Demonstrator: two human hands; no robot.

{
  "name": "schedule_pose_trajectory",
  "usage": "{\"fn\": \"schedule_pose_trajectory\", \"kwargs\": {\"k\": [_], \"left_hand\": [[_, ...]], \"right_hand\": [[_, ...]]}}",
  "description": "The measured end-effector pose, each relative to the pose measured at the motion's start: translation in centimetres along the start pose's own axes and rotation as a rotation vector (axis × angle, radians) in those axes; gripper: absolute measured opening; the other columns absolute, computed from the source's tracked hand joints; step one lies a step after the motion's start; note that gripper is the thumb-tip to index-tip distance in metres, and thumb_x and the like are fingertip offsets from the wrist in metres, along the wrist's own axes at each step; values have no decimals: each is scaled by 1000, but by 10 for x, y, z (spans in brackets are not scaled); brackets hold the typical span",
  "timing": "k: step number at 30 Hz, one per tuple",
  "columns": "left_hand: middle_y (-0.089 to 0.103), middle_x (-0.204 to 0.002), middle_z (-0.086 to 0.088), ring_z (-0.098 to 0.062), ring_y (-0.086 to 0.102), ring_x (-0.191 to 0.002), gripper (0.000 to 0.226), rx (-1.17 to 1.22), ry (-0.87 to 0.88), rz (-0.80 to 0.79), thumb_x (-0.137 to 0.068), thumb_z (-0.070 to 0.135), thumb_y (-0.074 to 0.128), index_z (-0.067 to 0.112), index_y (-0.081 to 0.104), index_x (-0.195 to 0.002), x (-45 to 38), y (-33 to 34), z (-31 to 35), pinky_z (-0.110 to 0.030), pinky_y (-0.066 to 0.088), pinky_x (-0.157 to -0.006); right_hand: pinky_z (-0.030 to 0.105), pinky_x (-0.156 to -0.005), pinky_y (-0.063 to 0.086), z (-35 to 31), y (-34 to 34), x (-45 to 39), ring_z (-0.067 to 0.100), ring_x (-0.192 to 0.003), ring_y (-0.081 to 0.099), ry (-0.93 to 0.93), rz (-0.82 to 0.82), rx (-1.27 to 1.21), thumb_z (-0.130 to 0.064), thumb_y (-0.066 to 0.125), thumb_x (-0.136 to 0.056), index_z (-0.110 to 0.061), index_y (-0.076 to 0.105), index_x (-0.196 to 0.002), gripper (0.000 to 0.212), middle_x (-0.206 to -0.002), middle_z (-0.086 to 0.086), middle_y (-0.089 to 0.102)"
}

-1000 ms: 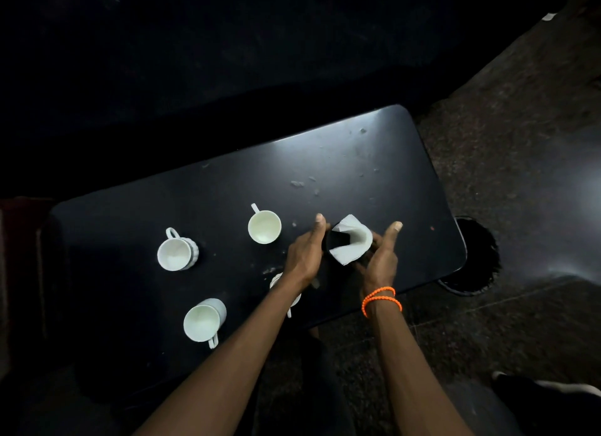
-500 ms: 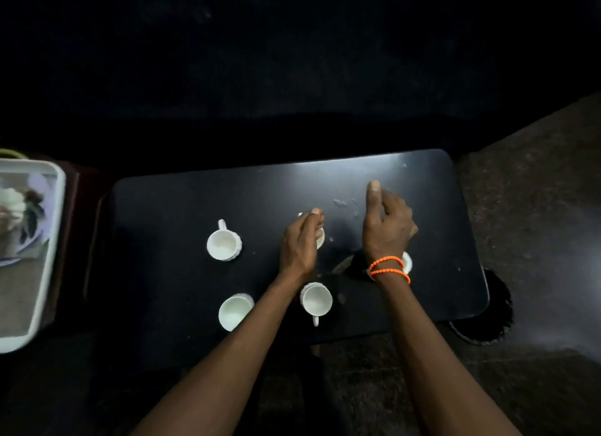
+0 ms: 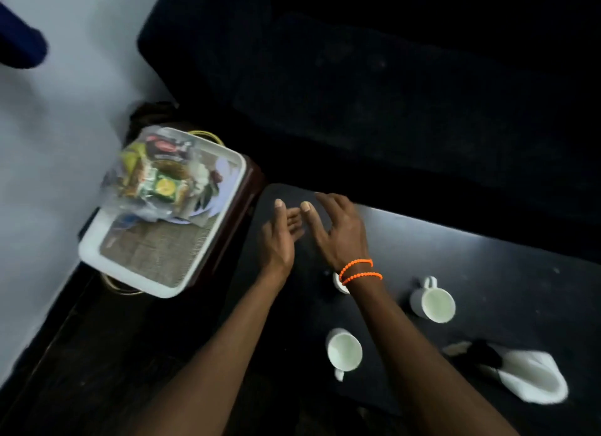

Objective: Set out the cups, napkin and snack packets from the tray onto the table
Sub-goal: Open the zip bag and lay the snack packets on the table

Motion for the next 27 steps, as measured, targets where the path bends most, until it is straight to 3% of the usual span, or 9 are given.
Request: {"fn": "schedule_pose_trajectory", "kwargs": {"k": [5, 9, 14, 17, 19, 21, 23, 25, 27], "left_hand": [[74, -109, -22, -30, 72, -102, 52, -19, 73, 188, -112, 39, 40, -3, 70, -112, -55, -110, 48, -39, 60, -90], [73, -83, -10, -23, 66, -79, 29, -368, 231, 470, -102, 26, 59, 8, 70, -83, -69, -214, 82, -33, 47, -72], [63, -120, -14, -30, 60, -108, 42, -411, 128, 831, -92, 52, 65, 11, 60, -101, -79, -309, 87, -34, 38, -82], [45, -145, -19, -33, 47, -130, 75, -335, 0, 799, -84, 65, 71, 7, 53, -129, -108, -335, 83, -41, 42, -90], [53, -142, -21, -30, 57, -120, 81, -304, -33, 720, -83, 62, 75, 5, 55, -136, -129, -344, 86, -36, 51, -87], [75, -105, -14, -21, 70, -82, 55, -378, -26, 614, -79, 54, 80, 8, 73, -108, -144, -346, 91, -20, 47, -57], [72, -75, -10, -16, 70, -66, 39, -464, 12, 582, -77, 45, 83, 8, 74, -85, -147, -346, 95, -20, 35, -45], [75, -83, -11, -6, 67, -67, 34, -455, 63, 604, -77, 32, 85, 5, 75, -96, -142, -342, 100, -21, 37, -47], [75, -87, 2, 3, 66, -68, 26, -368, 126, 593, -80, 17, 83, 15, 75, -104, -136, -329, 108, -24, 54, -55]], "right_hand": [[39, -102, 51, -70, 97, -27, 25, -125, 59, -59, -204, -55, -57, 52, -98, -19, 66, -132, 53, -130, 5, 65], [43, -106, 49, -126, 181, -31, 30, -137, 49, -168, -435, 38, -57, 54, -97, -29, 56, -144, 55, -149, 5, 53], [48, -117, 37, -187, 246, -36, 36, -148, 37, -341, -499, 82, -56, 53, -98, -33, 34, -158, 67, -167, 8, 31], [52, -118, 35, -197, 275, -44, 38, -150, 33, -304, -557, 123, -63, 41, -99, -38, 20, -161, 70, -170, 6, 22], [55, -122, 30, -190, 291, -46, 38, -153, 27, -228, -633, 120, -67, 35, -99, -40, 15, -161, 70, -171, 5, 18], [56, -124, 27, -181, 297, -47, 37, -155, 24, -163, -653, 79, -70, 34, -98, -41, 18, -160, 70, -171, 3, 19], [53, -124, 27, -177, 295, -47, 34, -155, 25, -112, -647, 9, -69, 38, -98, -40, 24, -159, 69, -170, 3, 23], [45, -122, 31, -177, 292, -49, 28, -151, 35, -51, -624, -89, -66, 44, -98, -36, 34, -156, 67, -166, 3, 34], [36, -111, 41, -178, 282, -55, 23, -138, 52, 71, -562, -236, -68, 49, -94, -30, 47, -149, 67, -155, 3, 50]]}}
Point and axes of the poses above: each hand's wrist, its own x-axis away from the middle knuckle, its own y-axis out of the palm, z = x × y, the point moved 9 cm from there along -x, towards the middle knuckle
